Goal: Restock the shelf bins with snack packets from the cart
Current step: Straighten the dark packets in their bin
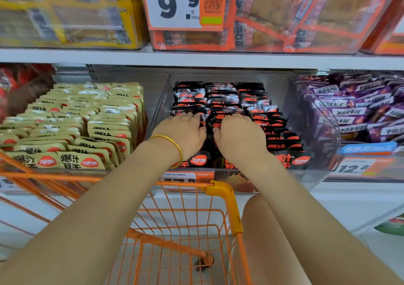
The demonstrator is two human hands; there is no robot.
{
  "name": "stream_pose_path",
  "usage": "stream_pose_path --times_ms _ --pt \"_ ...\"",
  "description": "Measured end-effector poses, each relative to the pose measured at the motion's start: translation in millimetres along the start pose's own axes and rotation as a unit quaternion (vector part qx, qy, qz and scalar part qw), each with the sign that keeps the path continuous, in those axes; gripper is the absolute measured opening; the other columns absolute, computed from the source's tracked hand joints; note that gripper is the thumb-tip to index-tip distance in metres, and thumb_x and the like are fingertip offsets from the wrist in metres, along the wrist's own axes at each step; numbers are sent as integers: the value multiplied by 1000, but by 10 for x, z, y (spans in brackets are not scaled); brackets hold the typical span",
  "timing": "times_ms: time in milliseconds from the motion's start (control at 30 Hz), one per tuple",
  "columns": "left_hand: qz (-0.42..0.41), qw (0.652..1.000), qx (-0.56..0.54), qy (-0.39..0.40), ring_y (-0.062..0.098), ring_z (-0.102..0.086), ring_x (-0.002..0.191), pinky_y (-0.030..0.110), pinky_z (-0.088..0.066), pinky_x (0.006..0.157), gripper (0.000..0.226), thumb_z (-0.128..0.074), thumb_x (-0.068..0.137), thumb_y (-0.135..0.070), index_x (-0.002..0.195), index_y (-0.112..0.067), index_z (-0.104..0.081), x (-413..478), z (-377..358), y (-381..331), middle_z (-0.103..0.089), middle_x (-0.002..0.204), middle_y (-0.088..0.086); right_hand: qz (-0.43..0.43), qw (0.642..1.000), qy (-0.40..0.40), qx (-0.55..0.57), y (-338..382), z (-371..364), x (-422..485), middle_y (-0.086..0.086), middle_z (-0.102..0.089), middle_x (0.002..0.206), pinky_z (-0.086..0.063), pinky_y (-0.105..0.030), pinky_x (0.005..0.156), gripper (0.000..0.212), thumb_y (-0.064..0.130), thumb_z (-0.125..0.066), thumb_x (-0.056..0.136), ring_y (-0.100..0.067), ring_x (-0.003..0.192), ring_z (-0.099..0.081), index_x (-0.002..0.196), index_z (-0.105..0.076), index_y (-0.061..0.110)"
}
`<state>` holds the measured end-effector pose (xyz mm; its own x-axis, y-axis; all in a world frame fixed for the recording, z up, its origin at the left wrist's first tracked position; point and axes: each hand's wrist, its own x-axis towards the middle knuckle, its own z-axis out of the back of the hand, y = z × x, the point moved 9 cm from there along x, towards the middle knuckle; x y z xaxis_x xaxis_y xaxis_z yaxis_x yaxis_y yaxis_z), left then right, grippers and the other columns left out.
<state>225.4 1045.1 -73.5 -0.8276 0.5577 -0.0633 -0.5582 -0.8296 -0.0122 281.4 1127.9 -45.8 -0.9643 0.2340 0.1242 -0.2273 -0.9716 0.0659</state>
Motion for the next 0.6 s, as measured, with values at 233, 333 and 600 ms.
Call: stream_pose_path --times_ms 233,333,600 --pt "40 999 34 -12 28 -39 129 40 -37 100 52 -19 100 -40 139 -10 -35 -8 68 9 -41 142 12 -5 999 -35 31 -50 -5 -36 -9 -58 118 -41 -34 90 35 32 -35 99 -26 112 -51 112 -56 7" --pt "46 998 33 -31 28 -36 128 40 -35 100 53 -19 99 -42 138 -13 -38 -28 112 41 -41 140 10 -4 998 -37 40 -48 -2 -41 -9 -58 116 -40 -35 90 35 32 -36 99 -26 111 -51 111 -56 7" --pt "70 996 60 -9 32 -34 128 42 -35 99 53 -17 98 -46 137 -16 -39 -41 142 92 -40 137 15 -20 999 -30 28 -75 -28 -47 -10 -59 118 -39 -39 97 37 34 -35 99 -28 113 -52 113 -56 7"
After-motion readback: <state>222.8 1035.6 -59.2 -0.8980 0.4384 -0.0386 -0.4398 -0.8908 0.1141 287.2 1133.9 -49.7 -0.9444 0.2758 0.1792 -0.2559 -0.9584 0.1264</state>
